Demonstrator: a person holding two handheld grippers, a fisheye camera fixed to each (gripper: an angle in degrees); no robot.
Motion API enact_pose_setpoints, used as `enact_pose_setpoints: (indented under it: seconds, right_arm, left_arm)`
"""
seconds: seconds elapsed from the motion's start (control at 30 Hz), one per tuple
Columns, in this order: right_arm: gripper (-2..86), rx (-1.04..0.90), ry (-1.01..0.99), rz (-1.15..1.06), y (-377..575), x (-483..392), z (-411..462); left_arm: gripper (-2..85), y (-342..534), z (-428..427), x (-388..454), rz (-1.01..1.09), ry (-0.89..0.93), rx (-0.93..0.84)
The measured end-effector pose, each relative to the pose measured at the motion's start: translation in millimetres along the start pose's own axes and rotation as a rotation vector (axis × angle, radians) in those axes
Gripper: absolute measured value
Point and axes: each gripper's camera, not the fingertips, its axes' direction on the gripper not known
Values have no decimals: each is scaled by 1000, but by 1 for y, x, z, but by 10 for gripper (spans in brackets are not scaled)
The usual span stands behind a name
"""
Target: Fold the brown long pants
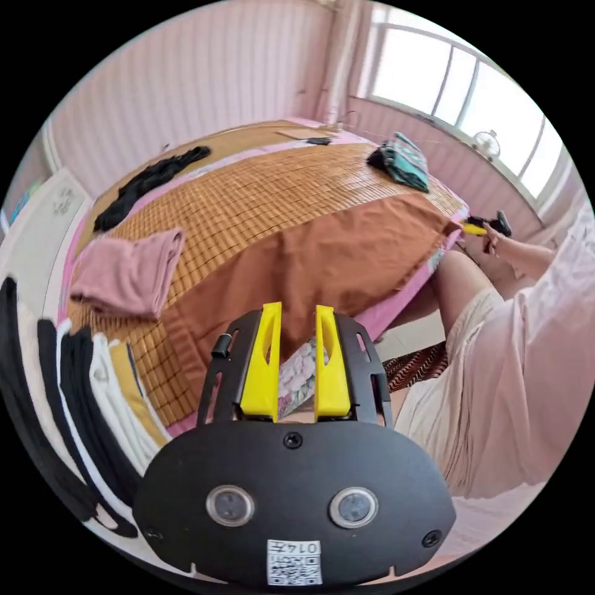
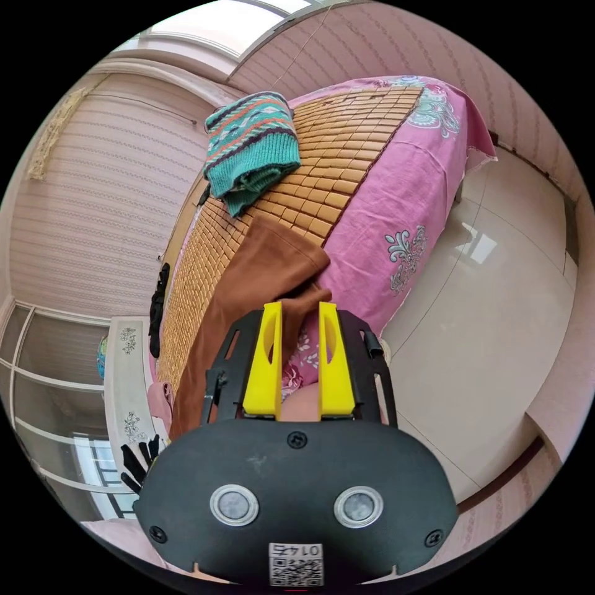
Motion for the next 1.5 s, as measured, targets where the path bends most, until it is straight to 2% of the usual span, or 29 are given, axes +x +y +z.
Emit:
enact_pose_setpoints:
  seconds: [0.1,0.17,0.3,0.37,0.43,0.5,0.53,0.57,0.63,0.7,0.77,0.83,0.87,0.97,1.1,1.27,1.37,1.5]
  right_arm:
    - [78,72,80,71,-3,-2,-6]
    - [76,111,-2,166,-1,20,-6]
    - [104,-44,-225,277,-9,49,23]
    - [48,-20,-385,301,-16,46,27]
    - [28,19,-457,190,-30,22,17]
    - [21,3,-505,-74,-46,-28,2]
    - [18,33,-504,-298,-45,-64,-16]
    - [16,87,-479,-480,-37,-89,-33]
    - [14,121,-464,-494,-31,-84,-41]
    - [14,92,-445,-358,-33,-46,-31]
    - [17,-3,-219,-113,-27,9,-1]
    - [20,-33,-95,96,-18,43,12]
    - [22,15,-94,137,-9,49,9]
    - [29,118,-108,121,8,35,2]
    - [55,62,-120,65,9,7,21]
    - [79,252,107,41,21,-33,6]
    - [82,129,78,-18,19,-41,31]
    - [94,39,118,35,17,-40,64]
  left_arm:
    - [93,-43,44,43,77,149,-8]
    - [97,-66,71,69,133,183,-32]
    - [120,-109,129,106,179,177,-129]
    - [123,-122,151,115,180,141,-206]
    - [118,-132,166,122,175,121,-266]
    - [106,-145,170,133,216,95,-293]
    - [102,-148,170,136,224,98,-294]
    - [74,-151,170,140,239,107,-283]
    - [31,-157,169,146,237,97,-275]
    - [3,-162,169,151,229,93,-262]
    - [-3,-165,170,155,229,102,-266]
    - [-6,-168,171,159,227,104,-267]
    - [-6,-170,171,161,233,101,-268]
    - [-4,-175,172,168,249,96,-278]
    - [23,-179,174,176,253,82,-281]
    - [55,-179,177,200,348,-24,-295]
    - [59,-175,175,206,361,-54,-271]
    - [57,-173,174,205,319,-39,-273]
